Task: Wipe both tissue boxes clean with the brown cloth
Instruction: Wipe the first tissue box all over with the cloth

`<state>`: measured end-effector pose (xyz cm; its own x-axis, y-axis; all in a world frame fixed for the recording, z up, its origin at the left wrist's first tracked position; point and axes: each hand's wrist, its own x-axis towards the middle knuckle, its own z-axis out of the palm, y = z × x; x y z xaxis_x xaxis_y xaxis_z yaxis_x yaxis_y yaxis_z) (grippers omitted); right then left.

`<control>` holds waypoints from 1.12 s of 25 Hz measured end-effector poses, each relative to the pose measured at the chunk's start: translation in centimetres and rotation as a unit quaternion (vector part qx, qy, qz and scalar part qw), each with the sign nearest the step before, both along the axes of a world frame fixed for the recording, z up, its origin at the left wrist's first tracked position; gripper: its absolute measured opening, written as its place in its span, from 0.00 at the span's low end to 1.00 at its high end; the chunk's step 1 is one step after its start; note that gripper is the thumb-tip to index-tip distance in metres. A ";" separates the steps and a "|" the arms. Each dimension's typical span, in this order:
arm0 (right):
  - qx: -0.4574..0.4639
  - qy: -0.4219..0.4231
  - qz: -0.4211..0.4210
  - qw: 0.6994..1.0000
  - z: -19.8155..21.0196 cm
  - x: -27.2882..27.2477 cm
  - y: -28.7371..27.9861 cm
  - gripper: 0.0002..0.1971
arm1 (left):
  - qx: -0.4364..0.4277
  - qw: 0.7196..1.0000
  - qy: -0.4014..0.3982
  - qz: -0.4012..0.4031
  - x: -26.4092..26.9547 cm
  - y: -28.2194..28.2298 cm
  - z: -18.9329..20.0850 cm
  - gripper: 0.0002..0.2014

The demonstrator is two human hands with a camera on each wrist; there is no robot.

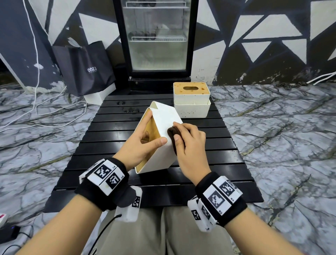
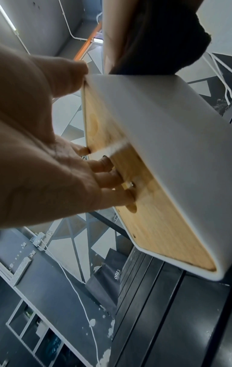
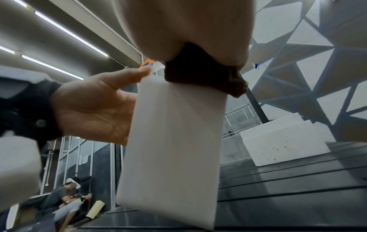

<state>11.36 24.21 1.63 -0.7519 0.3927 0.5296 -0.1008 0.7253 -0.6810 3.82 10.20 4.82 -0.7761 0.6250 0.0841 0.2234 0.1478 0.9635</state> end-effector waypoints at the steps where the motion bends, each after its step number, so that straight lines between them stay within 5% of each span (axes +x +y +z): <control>1: 0.008 -0.001 0.003 1.000 0.1 0.0 -0.3 0.26 | 0.000 1.000 0.001 -0.004 0.0 0.0 0.0 0.47; 14: 0.031 -0.084 0.040 0.995 3.0 -0.6 0.5 0.19 | 0.005 0.998 0.014 -0.062 0.4 -0.2 0.2 0.42; 20: 0.041 -0.013 0.070 0.997 1.6 0.3 -0.2 0.24 | 0.001 0.998 0.009 -0.061 0.1 -0.4 0.0 0.49; 28: 0.036 0.019 0.085 0.996 0.1 1.8 1.0 0.21 | 0.046 0.998 -0.008 -0.042 0.3 0.4 -0.5 0.31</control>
